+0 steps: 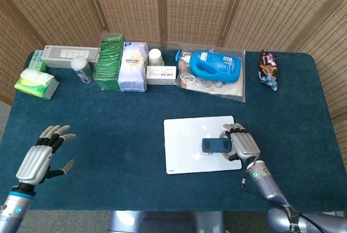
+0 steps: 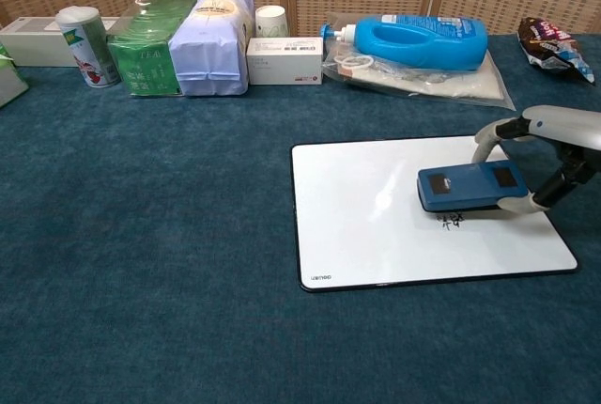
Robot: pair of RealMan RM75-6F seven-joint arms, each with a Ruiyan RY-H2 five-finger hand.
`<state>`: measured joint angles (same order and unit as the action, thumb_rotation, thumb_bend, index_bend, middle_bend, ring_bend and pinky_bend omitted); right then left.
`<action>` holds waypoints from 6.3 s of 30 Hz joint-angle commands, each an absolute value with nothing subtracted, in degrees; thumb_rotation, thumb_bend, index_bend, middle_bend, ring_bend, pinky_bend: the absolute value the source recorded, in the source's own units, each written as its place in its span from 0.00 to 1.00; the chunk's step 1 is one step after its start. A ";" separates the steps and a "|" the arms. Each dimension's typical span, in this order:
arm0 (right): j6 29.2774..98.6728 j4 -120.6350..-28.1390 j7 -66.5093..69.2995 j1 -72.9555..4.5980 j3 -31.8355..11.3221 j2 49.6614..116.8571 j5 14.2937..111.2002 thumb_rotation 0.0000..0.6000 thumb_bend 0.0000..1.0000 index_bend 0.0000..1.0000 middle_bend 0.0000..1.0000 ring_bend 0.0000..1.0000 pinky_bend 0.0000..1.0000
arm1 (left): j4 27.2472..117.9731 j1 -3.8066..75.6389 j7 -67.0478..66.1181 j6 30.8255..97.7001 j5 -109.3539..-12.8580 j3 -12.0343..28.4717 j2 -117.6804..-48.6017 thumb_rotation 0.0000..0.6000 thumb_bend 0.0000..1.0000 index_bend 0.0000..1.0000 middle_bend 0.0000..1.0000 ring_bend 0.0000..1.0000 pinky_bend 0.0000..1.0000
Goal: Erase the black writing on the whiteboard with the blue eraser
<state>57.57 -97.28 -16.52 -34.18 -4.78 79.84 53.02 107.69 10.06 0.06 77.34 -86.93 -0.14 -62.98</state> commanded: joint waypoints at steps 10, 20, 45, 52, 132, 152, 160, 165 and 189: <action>53.00 -94.23 -17.93 -38.56 -7.32 84.95 52.11 1.00 0.31 0.49 0.12 0.00 0.00 | 107.49 9.61 0.62 77.75 -86.92 -0.54 -62.68 1.00 0.38 0.22 0.12 0.00 0.00; 49.82 -89.38 -16.47 -39.21 -6.82 87.36 49.88 1.00 0.31 0.49 0.12 0.00 0.00 | 107.66 9.21 0.68 78.21 -86.89 -0.72 -62.26 1.00 0.38 0.21 0.12 0.00 0.00; 57.48 -98.59 -16.99 -32.66 -2.27 82.44 54.73 1.00 0.30 0.49 0.11 0.00 0.00 | 107.71 10.54 0.12 76.55 -86.31 -0.13 -62.99 1.00 0.38 0.20 0.12 0.00 0.00; 55.15 -95.87 -15.02 -32.93 -2.83 82.91 54.92 1.00 0.30 0.49 0.11 0.00 0.00 | 108.15 10.45 -0.38 76.79 -86.29 -0.15 -62.84 1.00 0.38 0.19 0.12 0.00 0.00; 52.67 -90.34 -10.46 -31.76 -3.55 81.30 62.47 1.00 0.31 0.25 0.03 0.00 0.00 | 109.30 9.72 -0.78 77.85 -87.53 -0.92 -62.08 1.00 0.38 0.18 0.11 0.00 0.00; 52.62 -90.86 -11.73 -31.84 -3.98 81.77 60.76 1.00 0.32 0.44 0.04 0.00 0.00 | 108.89 10.06 -0.48 77.23 -87.24 -0.80 -62.33 1.00 0.38 0.18 0.11 0.00 0.00; 52.23 -91.39 -10.61 -32.47 -5.24 81.92 61.11 1.00 0.31 0.58 0.07 0.00 0.00 | 108.99 10.00 -0.60 77.39 -87.29 -0.80 -62.31 1.00 0.38 0.18 0.11 0.00 0.00; 50.37 -89.62 -8.42 -33.92 -7.07 82.87 61.00 1.00 0.31 0.59 0.07 0.00 0.00 | 109.24 9.86 -0.80 77.52 -87.31 -0.92 -62.18 1.00 0.38 0.18 0.10 0.00 0.00; 49.38 -86.80 -7.53 -33.28 -4.86 83.88 61.28 1.00 0.31 0.59 0.07 0.00 0.00 | 109.71 9.92 -0.83 77.04 -87.09 -1.03 -61.73 1.00 0.38 0.17 0.09 0.00 0.00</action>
